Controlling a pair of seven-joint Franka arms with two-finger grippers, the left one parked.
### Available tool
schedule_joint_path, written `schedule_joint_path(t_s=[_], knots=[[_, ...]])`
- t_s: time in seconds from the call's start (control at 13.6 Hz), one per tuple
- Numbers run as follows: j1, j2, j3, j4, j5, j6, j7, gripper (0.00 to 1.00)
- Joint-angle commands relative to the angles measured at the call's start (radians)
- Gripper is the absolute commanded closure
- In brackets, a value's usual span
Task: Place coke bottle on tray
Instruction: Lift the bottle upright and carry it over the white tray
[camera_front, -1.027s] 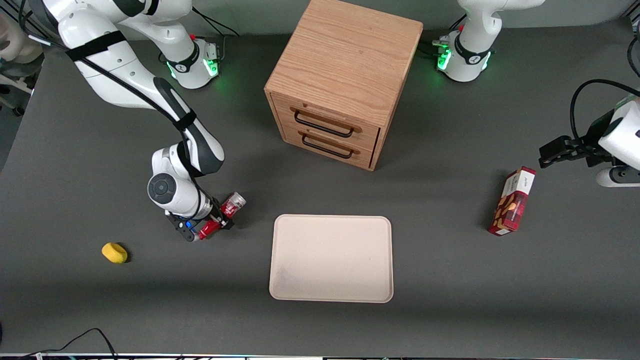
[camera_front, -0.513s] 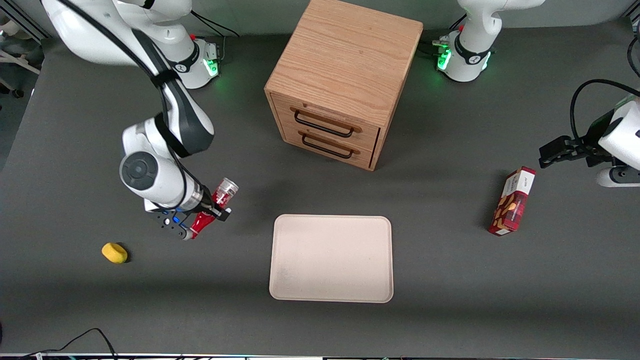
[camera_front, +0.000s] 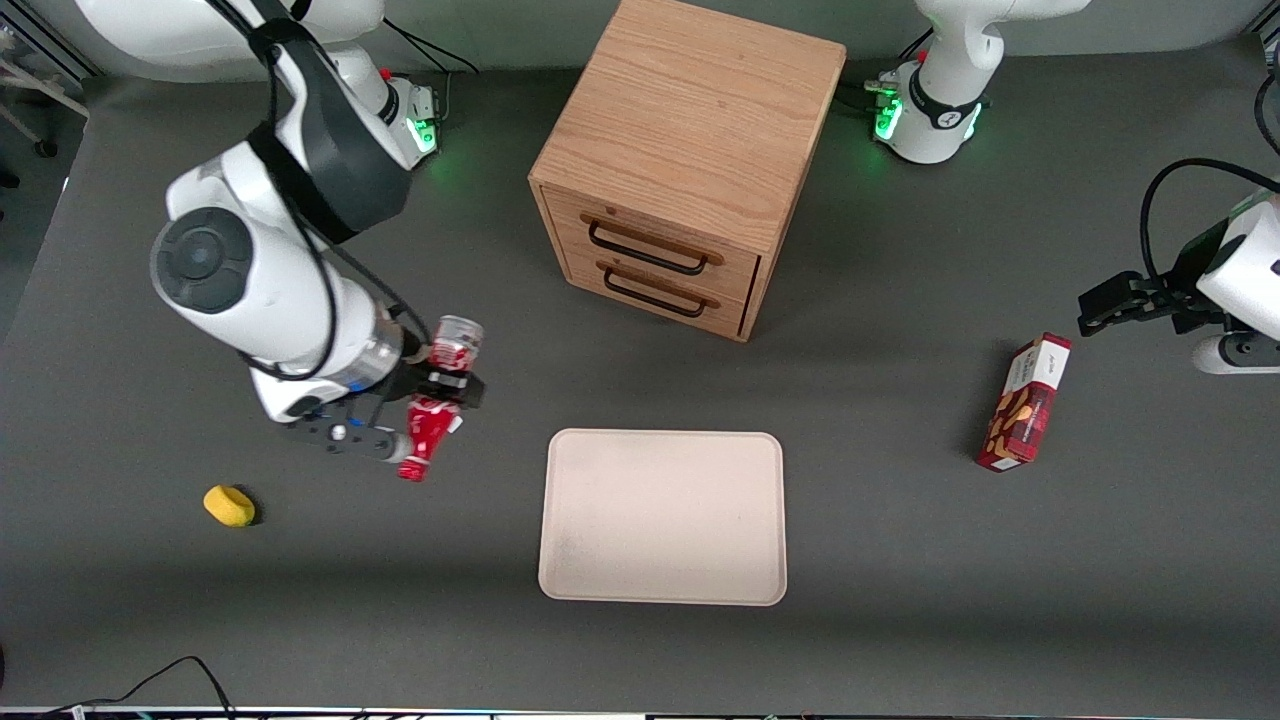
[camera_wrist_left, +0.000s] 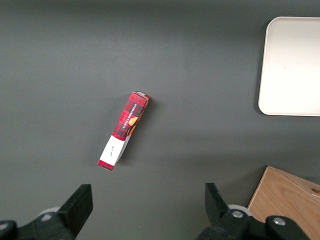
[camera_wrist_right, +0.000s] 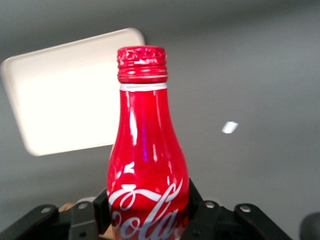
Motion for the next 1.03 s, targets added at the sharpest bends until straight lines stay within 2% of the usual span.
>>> schedule_joint_path(t_s=[0.0,0.37,0.51,0.73,0.95], knots=[[0.037,0.180,0.034,0.180,-0.006,-0.014,-0.034,1.00],[0.048,0.336,0.029,0.180,-0.020,0.130,-0.215,1.00],[0.051,0.386,0.023,0.180,-0.032,0.212,-0.233,1.00],[0.063,0.468,0.019,0.180,-0.126,0.326,-0.235,1.00],[0.074,0.531,0.016,0.183,-0.181,0.407,-0.235,1.00]])
